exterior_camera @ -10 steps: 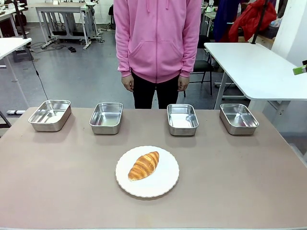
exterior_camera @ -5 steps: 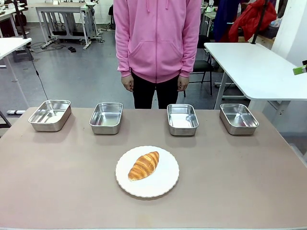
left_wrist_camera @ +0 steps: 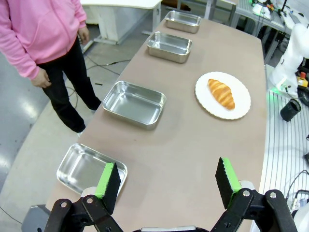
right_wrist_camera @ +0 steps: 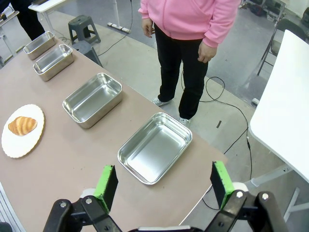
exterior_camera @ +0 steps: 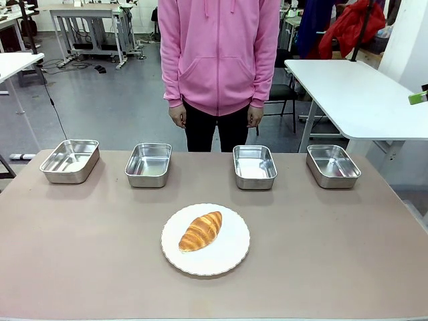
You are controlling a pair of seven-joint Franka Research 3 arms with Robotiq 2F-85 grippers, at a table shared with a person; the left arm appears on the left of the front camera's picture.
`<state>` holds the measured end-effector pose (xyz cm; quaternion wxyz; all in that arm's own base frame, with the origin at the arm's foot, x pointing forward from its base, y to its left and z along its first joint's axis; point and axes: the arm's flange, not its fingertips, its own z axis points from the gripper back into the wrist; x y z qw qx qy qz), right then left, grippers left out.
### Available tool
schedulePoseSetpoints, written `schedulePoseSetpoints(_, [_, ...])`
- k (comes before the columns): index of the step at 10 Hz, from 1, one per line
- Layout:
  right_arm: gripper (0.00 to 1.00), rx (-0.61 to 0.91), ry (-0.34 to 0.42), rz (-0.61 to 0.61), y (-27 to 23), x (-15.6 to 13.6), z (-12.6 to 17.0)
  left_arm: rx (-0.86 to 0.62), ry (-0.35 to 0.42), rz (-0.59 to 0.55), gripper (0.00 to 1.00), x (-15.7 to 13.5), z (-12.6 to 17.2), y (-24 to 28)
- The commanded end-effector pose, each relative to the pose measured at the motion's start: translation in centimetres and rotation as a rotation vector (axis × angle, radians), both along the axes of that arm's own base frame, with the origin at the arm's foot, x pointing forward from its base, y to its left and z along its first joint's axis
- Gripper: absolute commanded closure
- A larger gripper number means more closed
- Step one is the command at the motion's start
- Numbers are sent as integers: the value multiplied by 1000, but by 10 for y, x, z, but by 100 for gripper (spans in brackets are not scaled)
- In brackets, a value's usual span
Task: Place the bread in the container.
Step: Place the Butter Roll into the Airtight Container indicated by the human.
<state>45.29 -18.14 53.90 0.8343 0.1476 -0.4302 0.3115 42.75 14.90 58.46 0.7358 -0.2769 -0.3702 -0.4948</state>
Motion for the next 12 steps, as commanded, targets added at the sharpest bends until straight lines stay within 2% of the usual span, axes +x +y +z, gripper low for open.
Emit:
schedulePoseSetpoints(1, [0,19,-19,2,1,2,1,-2,-8,-11,0,-2,1,1])
schedulePoseSetpoints(12, [0,19,-19,2,1,2,1,-2,-8,-11,0,-2,1,1])
